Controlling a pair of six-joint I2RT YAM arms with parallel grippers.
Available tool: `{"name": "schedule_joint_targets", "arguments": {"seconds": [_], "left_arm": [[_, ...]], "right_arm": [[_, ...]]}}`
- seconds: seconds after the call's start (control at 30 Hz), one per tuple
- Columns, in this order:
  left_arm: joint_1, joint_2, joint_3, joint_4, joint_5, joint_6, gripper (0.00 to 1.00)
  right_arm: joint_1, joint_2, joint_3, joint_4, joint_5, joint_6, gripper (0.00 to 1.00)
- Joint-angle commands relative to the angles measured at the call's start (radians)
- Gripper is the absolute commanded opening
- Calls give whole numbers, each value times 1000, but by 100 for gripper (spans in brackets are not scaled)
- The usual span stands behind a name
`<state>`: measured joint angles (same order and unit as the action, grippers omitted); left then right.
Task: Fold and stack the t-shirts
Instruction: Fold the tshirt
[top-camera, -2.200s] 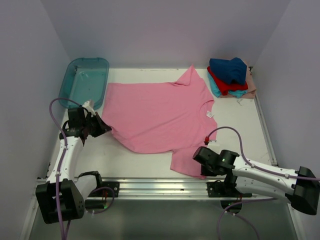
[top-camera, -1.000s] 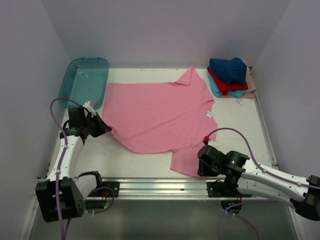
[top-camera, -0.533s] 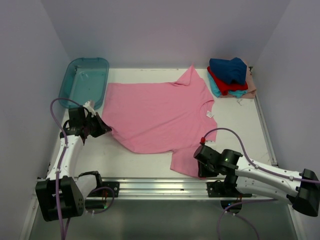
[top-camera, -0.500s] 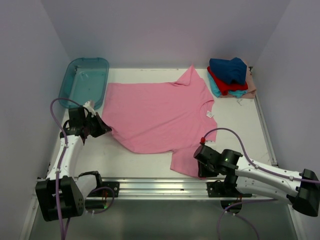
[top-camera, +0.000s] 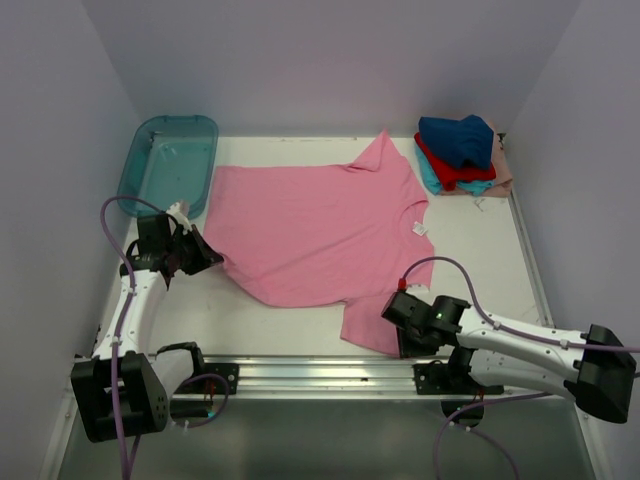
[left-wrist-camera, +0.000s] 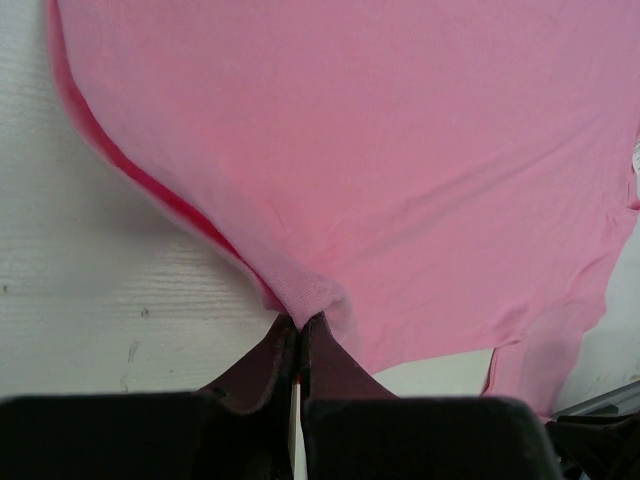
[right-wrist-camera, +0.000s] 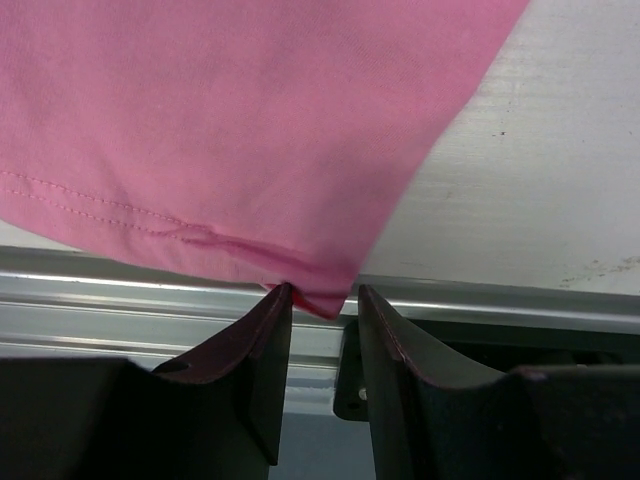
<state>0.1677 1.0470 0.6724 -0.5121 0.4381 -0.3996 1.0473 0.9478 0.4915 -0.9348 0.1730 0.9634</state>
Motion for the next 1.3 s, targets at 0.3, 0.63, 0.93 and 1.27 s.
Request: {"name": "schedule_joint_targets", "arguments": {"seconds": [0.3,0.63,0.93,1.27], "left_arm": [[-5,-4,1,35,7,18,0],[-5,-67,30,14,-53,5,0],[1,-10,111,49,-136,-36,0],[15,159,168,159,-127,-93,0]], "right_arm": [[5,-1,-10,62,19,5,0],[5,-67,298,-244,250,28,0],[-41,160,593,-305,687,-26,5],[-418,249,536,65,599,-325,4]]}}
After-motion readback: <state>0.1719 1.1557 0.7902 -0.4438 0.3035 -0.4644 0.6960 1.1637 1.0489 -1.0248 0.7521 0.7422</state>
